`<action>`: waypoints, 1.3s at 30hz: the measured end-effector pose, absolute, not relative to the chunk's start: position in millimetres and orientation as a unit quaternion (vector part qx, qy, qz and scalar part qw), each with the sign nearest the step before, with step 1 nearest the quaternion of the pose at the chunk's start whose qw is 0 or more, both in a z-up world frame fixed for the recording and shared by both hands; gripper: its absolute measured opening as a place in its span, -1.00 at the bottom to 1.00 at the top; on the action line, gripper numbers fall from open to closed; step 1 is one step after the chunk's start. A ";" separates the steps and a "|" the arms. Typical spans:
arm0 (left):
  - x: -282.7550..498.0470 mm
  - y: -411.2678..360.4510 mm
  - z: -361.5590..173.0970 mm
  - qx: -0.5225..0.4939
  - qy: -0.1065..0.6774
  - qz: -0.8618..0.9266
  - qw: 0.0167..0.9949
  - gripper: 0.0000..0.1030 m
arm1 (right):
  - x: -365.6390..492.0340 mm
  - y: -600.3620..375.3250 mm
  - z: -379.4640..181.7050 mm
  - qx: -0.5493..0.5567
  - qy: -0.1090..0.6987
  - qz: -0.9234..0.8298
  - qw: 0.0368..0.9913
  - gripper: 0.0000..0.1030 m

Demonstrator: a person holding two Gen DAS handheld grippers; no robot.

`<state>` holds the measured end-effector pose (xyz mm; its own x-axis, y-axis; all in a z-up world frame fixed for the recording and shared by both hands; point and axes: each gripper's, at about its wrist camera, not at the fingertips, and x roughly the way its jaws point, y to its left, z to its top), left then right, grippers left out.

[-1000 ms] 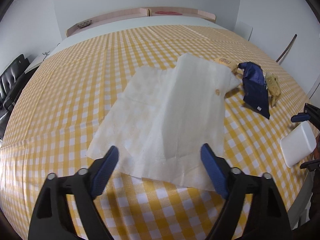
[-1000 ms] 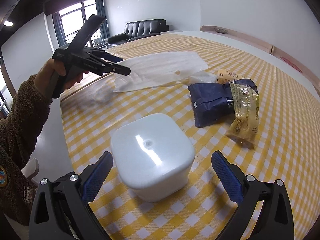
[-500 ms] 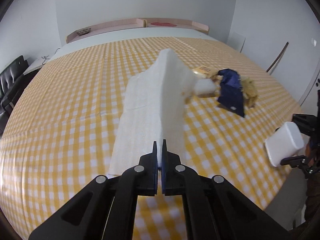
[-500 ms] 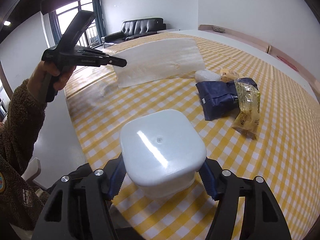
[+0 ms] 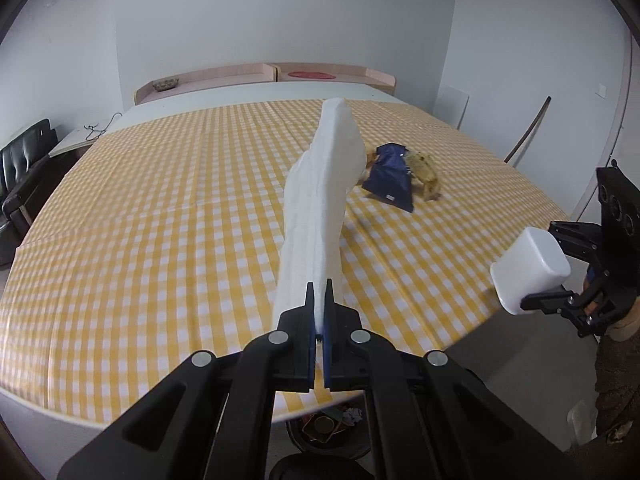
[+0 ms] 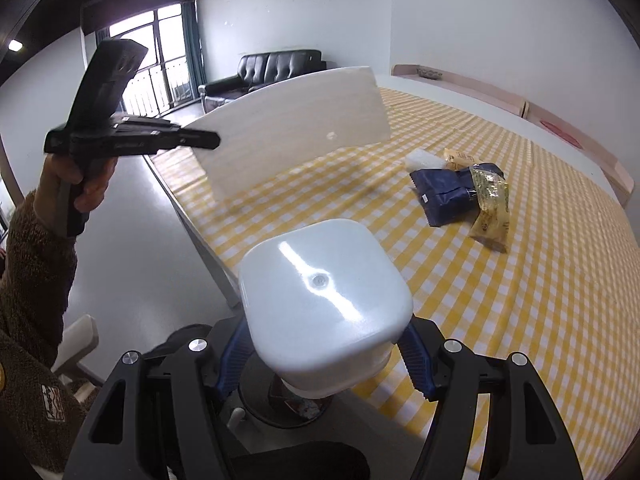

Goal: Collect trash
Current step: 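Carry the tissue and white cup off the table over the wastebasket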

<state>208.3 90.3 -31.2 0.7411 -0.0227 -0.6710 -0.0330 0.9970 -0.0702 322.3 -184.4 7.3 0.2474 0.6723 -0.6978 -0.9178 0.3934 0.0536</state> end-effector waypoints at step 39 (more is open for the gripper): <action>36.3 34.8 -126.6 -0.044 0.416 -0.038 0.907 -0.94 | 216.8 -193.6 -71.8 -0.158 0.355 0.524 0.758 0.32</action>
